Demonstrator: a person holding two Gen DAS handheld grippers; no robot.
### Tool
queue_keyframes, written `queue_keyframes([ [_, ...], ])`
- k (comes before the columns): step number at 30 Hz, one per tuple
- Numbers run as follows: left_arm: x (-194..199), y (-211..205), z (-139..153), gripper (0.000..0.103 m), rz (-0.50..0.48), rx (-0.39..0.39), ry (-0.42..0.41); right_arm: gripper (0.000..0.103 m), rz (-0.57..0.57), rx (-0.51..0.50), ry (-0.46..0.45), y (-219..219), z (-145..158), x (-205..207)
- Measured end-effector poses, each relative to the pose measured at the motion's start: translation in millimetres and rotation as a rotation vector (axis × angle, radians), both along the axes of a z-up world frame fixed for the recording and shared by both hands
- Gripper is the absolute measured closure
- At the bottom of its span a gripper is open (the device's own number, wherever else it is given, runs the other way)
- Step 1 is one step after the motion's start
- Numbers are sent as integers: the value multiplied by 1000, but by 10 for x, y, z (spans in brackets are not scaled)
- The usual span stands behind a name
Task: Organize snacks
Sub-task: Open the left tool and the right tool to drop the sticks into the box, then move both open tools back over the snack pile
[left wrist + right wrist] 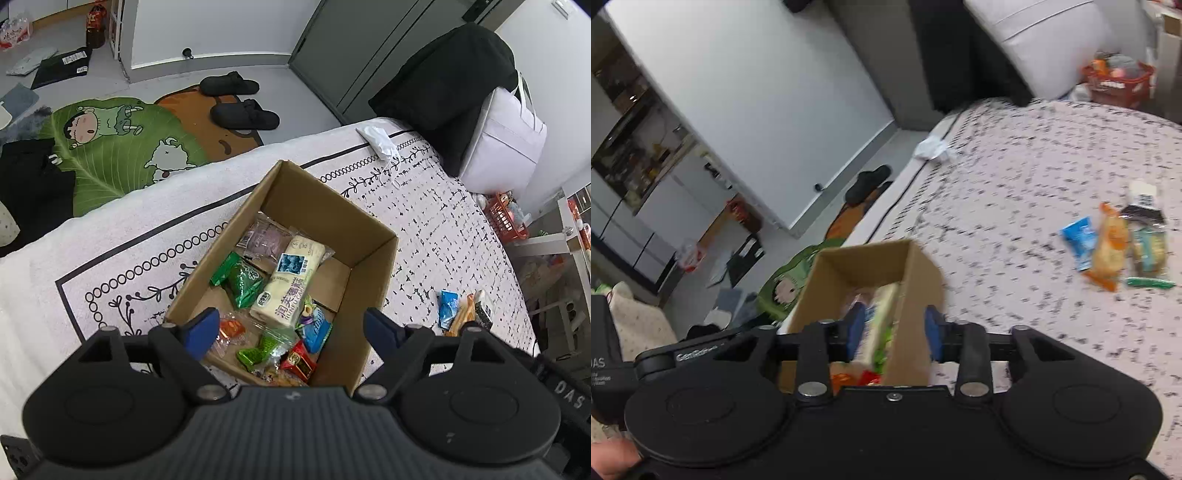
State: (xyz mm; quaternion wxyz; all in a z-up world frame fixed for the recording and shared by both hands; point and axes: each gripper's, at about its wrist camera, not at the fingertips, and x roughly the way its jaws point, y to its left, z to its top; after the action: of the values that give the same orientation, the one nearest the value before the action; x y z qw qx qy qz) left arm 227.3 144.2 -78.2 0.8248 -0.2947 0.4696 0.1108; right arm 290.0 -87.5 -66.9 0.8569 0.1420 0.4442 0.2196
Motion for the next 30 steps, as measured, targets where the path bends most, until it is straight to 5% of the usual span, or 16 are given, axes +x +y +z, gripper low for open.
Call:
queue_keyframes([
  [30,330,-1258,290,8,-163,48,-95,26,-183,12,-61,-1403,110,128],
])
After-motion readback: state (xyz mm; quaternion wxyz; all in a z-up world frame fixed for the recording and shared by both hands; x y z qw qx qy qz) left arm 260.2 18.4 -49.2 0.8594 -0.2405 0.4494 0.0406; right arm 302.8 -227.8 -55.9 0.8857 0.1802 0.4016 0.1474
